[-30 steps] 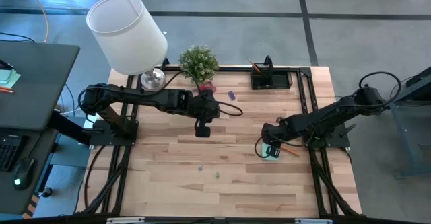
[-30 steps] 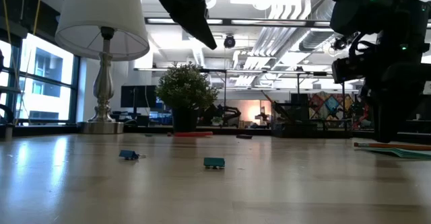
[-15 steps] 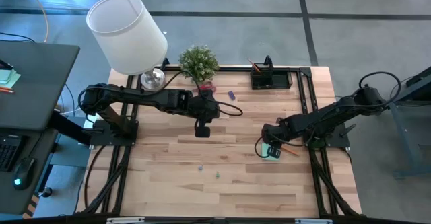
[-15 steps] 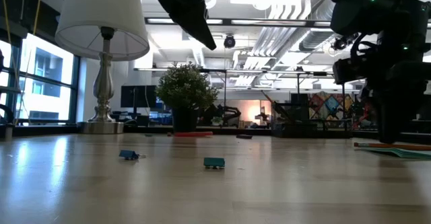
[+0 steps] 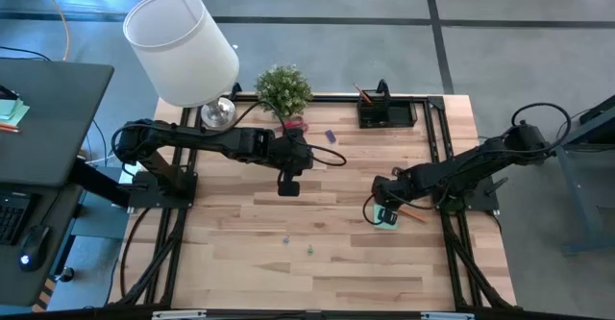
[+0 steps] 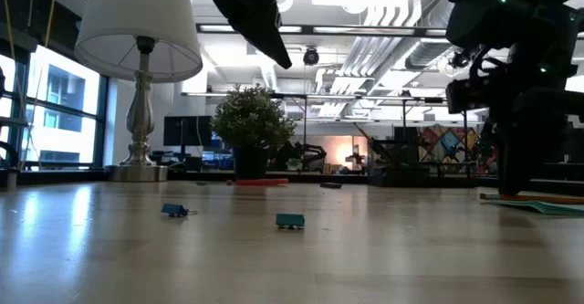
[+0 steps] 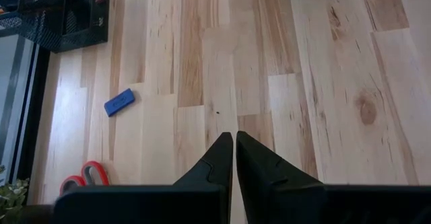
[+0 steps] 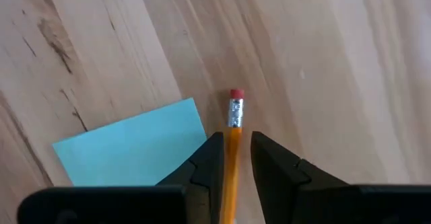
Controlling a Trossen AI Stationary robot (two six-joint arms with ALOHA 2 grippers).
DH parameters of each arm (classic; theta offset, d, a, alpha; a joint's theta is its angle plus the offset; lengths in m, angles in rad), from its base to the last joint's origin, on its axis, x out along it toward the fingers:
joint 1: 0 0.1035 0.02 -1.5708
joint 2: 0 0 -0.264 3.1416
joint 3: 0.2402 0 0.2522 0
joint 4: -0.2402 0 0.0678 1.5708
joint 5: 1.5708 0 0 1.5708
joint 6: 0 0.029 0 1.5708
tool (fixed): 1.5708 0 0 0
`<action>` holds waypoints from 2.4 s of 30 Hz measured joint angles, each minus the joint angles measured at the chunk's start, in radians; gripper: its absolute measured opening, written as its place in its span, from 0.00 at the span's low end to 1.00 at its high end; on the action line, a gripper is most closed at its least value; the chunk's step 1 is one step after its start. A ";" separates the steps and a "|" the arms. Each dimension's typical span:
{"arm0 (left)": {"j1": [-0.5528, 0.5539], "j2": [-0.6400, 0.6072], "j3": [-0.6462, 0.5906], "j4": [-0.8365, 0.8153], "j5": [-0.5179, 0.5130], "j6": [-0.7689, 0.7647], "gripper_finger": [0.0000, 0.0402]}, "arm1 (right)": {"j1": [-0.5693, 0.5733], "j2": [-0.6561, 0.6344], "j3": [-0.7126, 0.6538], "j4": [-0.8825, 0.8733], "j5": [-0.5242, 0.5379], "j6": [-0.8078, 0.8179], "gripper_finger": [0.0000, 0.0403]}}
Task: Pick and place office supplies into organizer
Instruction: Put the orange pencil in the black desk organizer
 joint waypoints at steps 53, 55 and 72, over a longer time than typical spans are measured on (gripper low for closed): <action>0.000 -0.026 -0.001 0.020 -0.079 0.022 0.02 | -0.689 -0.403 0.048 0.973 0.248 -0.828 0.00; 0.000 -0.026 -0.001 0.025 -0.079 0.039 0.02 | -0.770 -0.351 0.033 1.039 0.176 -0.812 0.00; 0.000 -0.025 -0.001 0.065 -0.069 0.061 0.02 | -1.128 0.160 0.033 1.536 -0.187 -0.702 0.00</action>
